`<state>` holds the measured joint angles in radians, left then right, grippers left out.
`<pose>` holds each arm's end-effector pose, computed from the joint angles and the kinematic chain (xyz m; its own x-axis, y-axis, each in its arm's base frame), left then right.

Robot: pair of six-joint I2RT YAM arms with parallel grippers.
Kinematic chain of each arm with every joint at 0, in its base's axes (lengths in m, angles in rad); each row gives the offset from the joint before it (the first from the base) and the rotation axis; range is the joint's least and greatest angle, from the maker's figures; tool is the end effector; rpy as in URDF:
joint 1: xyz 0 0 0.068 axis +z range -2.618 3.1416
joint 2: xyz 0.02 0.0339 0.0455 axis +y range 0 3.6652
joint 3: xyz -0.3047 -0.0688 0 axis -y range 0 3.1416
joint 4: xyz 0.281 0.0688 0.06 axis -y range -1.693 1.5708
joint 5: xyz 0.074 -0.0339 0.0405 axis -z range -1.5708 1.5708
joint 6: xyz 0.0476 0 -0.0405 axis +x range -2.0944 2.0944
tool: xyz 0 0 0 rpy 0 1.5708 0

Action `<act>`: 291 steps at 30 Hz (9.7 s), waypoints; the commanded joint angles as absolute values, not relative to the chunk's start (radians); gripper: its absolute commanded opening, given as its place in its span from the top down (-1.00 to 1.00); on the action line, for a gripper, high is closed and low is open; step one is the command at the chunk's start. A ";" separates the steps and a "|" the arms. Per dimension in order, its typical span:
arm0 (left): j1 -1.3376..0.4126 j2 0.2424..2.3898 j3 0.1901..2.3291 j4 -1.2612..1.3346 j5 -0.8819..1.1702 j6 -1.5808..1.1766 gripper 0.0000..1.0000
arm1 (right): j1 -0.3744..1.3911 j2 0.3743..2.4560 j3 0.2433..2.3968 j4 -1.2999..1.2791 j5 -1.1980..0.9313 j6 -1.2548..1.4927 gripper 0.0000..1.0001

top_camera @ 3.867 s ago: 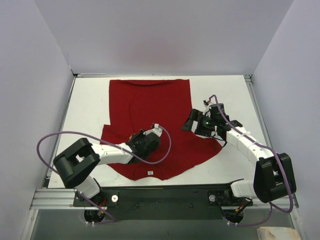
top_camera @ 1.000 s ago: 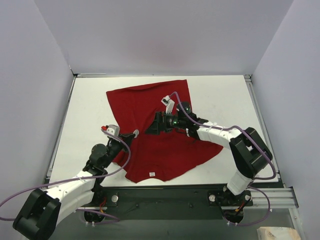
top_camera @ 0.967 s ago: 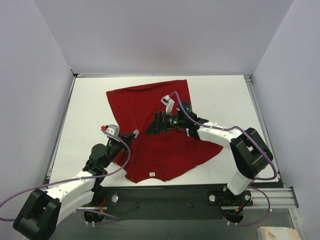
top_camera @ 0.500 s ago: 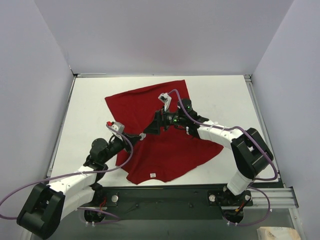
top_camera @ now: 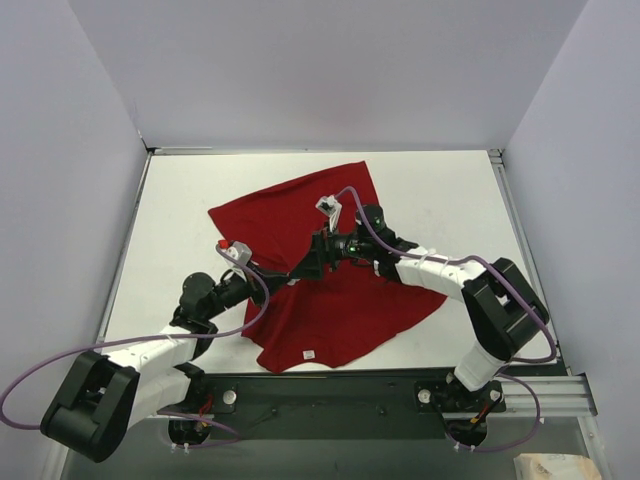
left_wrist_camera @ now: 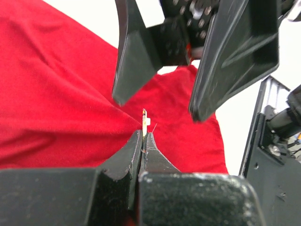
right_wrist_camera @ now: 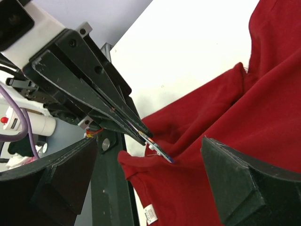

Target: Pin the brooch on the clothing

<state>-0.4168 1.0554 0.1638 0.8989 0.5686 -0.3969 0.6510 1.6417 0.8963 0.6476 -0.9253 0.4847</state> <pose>0.1790 -0.1073 0.1985 -0.3160 -0.2163 -0.9238 0.7713 0.5084 -0.3829 0.2879 0.2671 0.2609 -0.5332 -0.0538 -0.8442 -0.8459 0.0247 0.5327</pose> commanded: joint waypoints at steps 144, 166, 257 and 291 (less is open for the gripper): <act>-0.843 0.850 0.422 0.235 -0.156 -0.037 1.00 | 0.552 1.305 0.801 0.425 -0.720 0.511 -0.60; -1.107 1.077 0.485 0.235 -0.445 0.118 1.00 | 0.420 1.348 0.750 0.356 -0.695 0.615 -0.63; -1.066 0.925 0.298 0.707 -0.178 -0.080 1.00 | 0.382 1.378 0.675 0.416 -0.819 0.620 -0.61; -0.782 0.887 0.181 1.022 0.156 -0.348 1.00 | 0.514 1.098 0.618 0.558 -0.839 0.417 -0.95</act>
<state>-0.8352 0.9245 0.1799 0.9947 0.0368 -0.2962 0.4873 1.1576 0.6086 0.4591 -0.7994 0.5041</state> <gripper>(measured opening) 0.029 0.957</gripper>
